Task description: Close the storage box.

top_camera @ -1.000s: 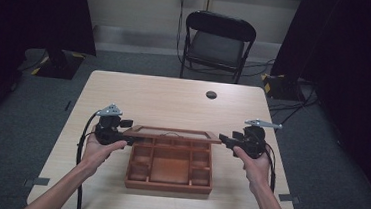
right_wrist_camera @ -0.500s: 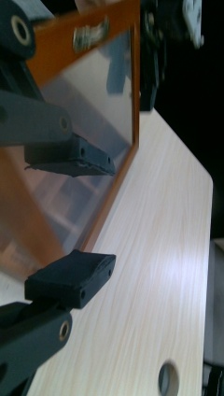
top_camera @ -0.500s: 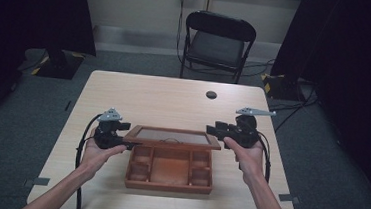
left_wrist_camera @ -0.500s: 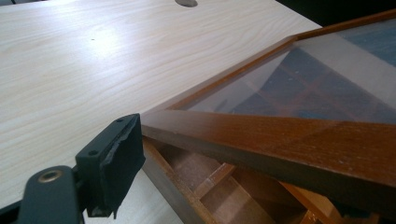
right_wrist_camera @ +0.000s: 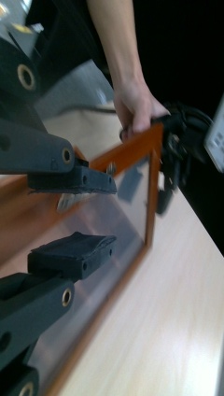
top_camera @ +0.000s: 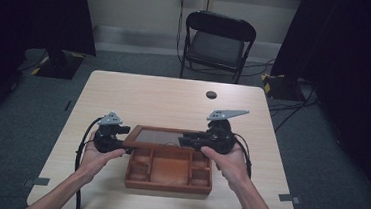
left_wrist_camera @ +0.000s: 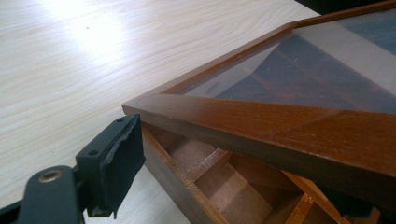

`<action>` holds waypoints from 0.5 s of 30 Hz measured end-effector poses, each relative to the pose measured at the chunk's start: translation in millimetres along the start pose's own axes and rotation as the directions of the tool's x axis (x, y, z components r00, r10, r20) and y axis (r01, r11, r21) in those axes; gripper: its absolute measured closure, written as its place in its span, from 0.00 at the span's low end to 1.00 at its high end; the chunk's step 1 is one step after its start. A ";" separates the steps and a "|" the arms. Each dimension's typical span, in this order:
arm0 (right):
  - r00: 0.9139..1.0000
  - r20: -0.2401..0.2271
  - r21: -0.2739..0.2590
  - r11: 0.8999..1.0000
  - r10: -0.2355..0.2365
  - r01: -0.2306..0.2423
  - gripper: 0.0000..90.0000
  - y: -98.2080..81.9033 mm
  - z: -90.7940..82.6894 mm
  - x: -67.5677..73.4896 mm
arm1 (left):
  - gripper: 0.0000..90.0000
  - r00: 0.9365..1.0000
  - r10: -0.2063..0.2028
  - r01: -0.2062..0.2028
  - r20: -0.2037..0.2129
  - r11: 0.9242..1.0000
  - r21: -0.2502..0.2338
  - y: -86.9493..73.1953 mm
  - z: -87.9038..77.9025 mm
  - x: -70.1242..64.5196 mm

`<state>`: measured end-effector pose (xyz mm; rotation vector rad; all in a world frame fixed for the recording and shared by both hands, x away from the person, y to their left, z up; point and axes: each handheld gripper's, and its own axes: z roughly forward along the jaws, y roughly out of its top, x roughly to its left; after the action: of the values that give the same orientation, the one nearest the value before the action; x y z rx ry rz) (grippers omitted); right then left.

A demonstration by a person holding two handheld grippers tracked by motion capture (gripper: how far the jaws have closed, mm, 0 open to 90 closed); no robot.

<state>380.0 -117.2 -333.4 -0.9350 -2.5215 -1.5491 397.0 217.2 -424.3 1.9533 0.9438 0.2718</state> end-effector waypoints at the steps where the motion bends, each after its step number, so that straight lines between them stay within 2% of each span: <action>1: 1.000 -0.013 0.011 1.000 0.001 -0.001 0.78 -0.7 6.4 2.0 | 0.18 1.000 0.002 -0.002 -0.002 1.000 0.001 -0.2 -0.2 -0.1; 6: 0.999 -0.037 0.026 1.000 0.012 -0.011 0.83 -2.6 20.6 3.6 | 0.18 1.000 0.013 -0.013 0.006 1.000 0.013 -2.4 1.2 -0.7; 7: 0.998 -0.054 0.025 1.000 0.016 -0.014 0.84 -3.3 22.3 2.8 | 0.18 1.000 0.006 -0.006 0.003 1.000 0.013 -2.9 2.0 -1.4; 9: 0.999 -0.048 0.014 1.000 0.014 -0.013 0.86 -4.5 23.4 3.5 | 0.18 1.000 -0.002 0.002 0.007 1.000 0.010 -3.1 2.4 -0.7; 12: 0.998 -0.069 0.017 1.000 0.006 -0.005 0.89 -6.3 25.2 2.3 | 0.19 1.000 0.012 -0.012 -0.008 1.000 0.023 -3.8 3.8 0.7; 13: 0.997 -0.072 0.021 1.000 0.004 -0.003 0.89 -6.6 25.7 1.5 | 0.19 1.000 -0.007 0.007 -0.005 1.000 0.017 -4.3 5.2 0.3; 15: 0.998 -0.070 0.020 1.000 0.001 0.000 0.90 -6.9 26.8 0.3 | 0.19 1.000 -0.004 0.004 -0.010 1.000 0.029 -4.2 6.5 2.1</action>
<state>383.4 -97.2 -352.2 -0.8635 -2.4846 -1.5255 399.7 215.8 -431.7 1.9777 0.9634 0.2674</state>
